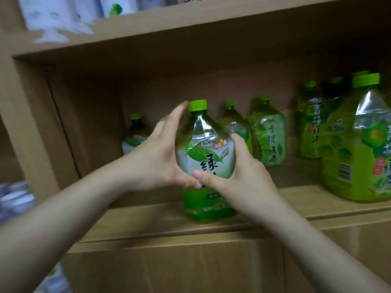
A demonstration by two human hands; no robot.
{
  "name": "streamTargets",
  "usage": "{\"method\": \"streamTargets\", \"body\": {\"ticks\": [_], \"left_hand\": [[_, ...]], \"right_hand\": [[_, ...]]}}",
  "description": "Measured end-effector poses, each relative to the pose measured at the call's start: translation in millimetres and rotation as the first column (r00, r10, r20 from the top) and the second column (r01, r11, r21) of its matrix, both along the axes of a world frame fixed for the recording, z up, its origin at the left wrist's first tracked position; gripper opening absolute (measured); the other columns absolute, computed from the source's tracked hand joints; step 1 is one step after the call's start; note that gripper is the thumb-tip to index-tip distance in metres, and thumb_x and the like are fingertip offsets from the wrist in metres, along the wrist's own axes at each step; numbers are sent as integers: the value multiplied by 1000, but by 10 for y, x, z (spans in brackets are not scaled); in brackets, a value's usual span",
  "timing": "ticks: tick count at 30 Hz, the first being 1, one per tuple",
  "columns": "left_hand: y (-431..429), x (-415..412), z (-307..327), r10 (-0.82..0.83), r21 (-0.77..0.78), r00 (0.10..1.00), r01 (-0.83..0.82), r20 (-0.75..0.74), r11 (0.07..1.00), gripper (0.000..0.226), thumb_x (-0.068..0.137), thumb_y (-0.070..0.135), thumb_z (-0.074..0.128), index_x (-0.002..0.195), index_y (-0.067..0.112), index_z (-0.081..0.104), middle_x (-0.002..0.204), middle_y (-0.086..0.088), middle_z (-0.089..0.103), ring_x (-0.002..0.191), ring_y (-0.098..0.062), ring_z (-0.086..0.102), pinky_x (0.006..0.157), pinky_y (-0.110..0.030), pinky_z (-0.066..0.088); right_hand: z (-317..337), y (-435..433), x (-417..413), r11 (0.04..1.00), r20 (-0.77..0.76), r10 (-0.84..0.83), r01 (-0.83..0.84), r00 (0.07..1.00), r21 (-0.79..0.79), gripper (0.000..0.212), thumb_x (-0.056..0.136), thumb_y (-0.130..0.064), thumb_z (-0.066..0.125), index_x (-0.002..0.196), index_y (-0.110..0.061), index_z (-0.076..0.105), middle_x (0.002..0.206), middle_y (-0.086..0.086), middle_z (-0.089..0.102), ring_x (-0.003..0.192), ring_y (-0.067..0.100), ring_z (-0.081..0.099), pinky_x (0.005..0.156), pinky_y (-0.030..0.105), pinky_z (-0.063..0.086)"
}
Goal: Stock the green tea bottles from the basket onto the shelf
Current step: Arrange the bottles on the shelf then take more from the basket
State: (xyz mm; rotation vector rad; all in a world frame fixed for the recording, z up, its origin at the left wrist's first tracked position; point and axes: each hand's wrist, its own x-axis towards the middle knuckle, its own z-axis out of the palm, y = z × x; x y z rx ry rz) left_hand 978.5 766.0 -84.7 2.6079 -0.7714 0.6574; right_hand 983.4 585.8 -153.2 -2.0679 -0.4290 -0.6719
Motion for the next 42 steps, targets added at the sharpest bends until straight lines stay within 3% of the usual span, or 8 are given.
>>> {"method": "streamTargets", "body": {"ticks": [6, 10, 13, 17, 25, 34, 38, 42], "left_hand": [[414, -86, 215, 71, 582, 854, -410, 516, 702, 120, 48, 71, 69, 148, 35, 12, 157, -8, 10, 139, -36, 16, 108, -51, 32], [519, -22, 236, 76, 697, 826, -517, 559, 496, 116, 50, 77, 65, 145, 20, 31, 155, -10, 25, 143, -34, 19, 109, -58, 22], [560, 48, 110, 136, 665, 816, -543, 562, 513, 122, 48, 79, 65, 144, 12, 32, 151, -8, 35, 141, -27, 28, 110, -54, 23], [592, 249, 24, 266, 638, 833, -546, 486, 543, 113, 62, 66, 71, 149, 25, 11, 159, -6, 10, 147, -24, 2, 117, -43, 7], [747, 568, -79, 572, 694, 722, -639, 391, 332, 93, 84, 30, 64, 148, 32, -4, 155, -13, -25, 142, -34, -21, 114, -56, 12], [828, 442, -31, 490, 394, 838, -545, 238, 740, 98, 76, 9, 67, 151, 23, 6, 160, 0, 3, 146, -18, -4, 118, -40, 4], [585, 294, -124, 359, -21, 878, -372, 318, 928, 52, 84, 17, 63, 134, 19, 49, 136, -3, 52, 127, -21, 45, 106, -37, 40], [143, 433, -399, 356, -185, 934, -349, 7, 919, 77, 76, 39, 71, 140, 20, 33, 128, -7, 58, 111, -26, 58, 91, -35, 48]], "right_hand": [[29, 587, 160, 983, -34, 50, -55, 998, -173, 81, 85, -60, 54, 148, -29, 13, 122, 2, 63, 113, 31, 58, 91, 42, 48], [97, 851, 285, 989, -87, 103, -111, 991, -98, 87, 83, -51, 64, 150, -27, 14, 136, 11, 48, 121, 33, 52, 100, 41, 44], [123, 969, 422, 990, -106, 113, -121, 988, -72, 84, 79, -44, 72, 146, -20, 27, 131, 13, 53, 122, 32, 50, 99, 40, 44], [189, 1028, 546, 983, -161, 149, -164, 976, -88, 50, 83, -17, 65, 130, -17, 46, 121, 7, 63, 114, 31, 57, 94, 36, 48], [39, 1297, 662, 891, -314, 325, -400, 892, -214, 77, 87, -9, 47, 154, -22, 12, 153, 9, 36, 138, 27, 38, 112, 31, 33], [142, 1113, 660, 897, -205, 441, -422, 874, 132, 58, 84, 2, 53, 137, -19, 46, 136, 6, 57, 124, 21, 54, 107, 35, 41], [280, 726, 538, 970, 157, 45, -81, 987, 229, 31, 78, -8, 56, 104, -24, 63, 89, -1, 71, 81, 19, 64, 77, 35, 53], [204, 529, 627, 959, 35, -212, 201, 977, 202, 57, 77, -24, 71, 129, -23, 47, 128, 12, 46, 121, 36, 46, 104, 40, 38]]}}
